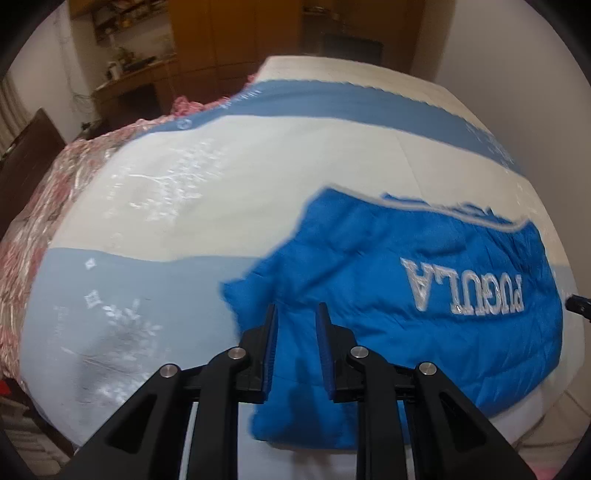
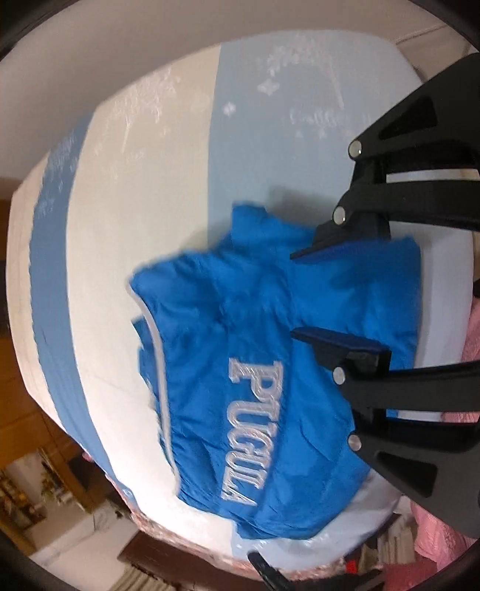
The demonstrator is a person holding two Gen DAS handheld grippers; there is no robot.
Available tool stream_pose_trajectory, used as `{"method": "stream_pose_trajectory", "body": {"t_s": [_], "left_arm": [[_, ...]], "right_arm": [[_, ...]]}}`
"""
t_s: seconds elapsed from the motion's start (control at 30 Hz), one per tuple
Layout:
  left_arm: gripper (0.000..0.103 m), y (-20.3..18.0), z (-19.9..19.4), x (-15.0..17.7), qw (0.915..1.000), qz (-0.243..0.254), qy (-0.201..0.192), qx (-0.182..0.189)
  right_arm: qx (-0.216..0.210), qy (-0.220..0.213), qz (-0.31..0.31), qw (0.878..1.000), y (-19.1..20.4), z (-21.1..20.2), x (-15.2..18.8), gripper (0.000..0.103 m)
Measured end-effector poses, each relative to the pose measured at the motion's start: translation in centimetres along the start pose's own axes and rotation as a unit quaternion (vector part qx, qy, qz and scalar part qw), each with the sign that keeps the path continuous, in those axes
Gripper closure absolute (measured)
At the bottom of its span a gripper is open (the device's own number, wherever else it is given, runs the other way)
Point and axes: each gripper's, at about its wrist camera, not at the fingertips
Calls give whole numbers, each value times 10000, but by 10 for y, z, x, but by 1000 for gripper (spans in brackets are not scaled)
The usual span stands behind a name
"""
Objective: Fold large clothes
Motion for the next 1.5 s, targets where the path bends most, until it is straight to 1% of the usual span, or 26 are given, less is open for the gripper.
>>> {"method": "stream_pose_trajectory", "body": {"t_s": [0.1,0.17,0.23,0.27,0.33,0.53,0.67,0.77,0.87,0.97,1.07,1.2,1.27,1.33,1.37,1.4,1.5], "left_arm": [[81,-13,13,16,9998,89,180,39],[81,-15,30,27,9993,136,338,-42],[81,-12,43,37,9988,55,484,-19],[81,-10,48,40,9988,42,487,-34],[81,-9,52,43,9990,27,452,-26],[81,-12,52,46,9991,29,421,-27],[81,-12,47,43,9991,-3,415,-54],[81,-10,36,42,9992,-53,391,-4],[81,-11,23,40,9994,-41,348,-26],[81,-10,9,39,9996,-66,274,-1],[81,-11,-3,39,9998,-22,198,-4],[81,-11,-10,41,9998,-2,179,61],[81,-9,-10,42,9998,31,195,73],[81,-7,-9,42,9997,24,210,87],[80,-7,-9,43,9997,16,218,86],[78,-6,-9,43,9997,17,225,87],[67,-3,-10,42,9998,38,191,63]], "right_arm": [[37,216,195,9996,-2,23,10,73],[167,342,294,9988,-11,39,17,79],[157,429,400,9982,-15,52,24,82],[175,459,458,9977,-18,59,27,88],[199,459,491,9975,-20,65,32,91],[249,405,512,9976,-19,71,38,91],[323,394,630,9967,-17,65,37,90],[318,315,690,9966,-13,50,33,85],[240,256,718,9968,-11,34,34,85],[180,130,557,9982,0,15,34,85],[135,118,421,9990,10,5,38,85],[189,269,407,9986,11,14,46,85],[243,479,491,9973,5,30,56,87],[183,541,601,9966,0,40,60,88],[154,538,642,9964,-1,41,61,88],[149,537,657,9963,-2,40,60,88],[161,513,703,9961,-7,33,57,88]]}}
Point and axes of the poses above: each gripper's, at about its wrist camera, not at the fingertips, and z roughly the way its jaws point, y to its left, x to its underside, and after that the axes turned 15 degrees about -y, right-handed
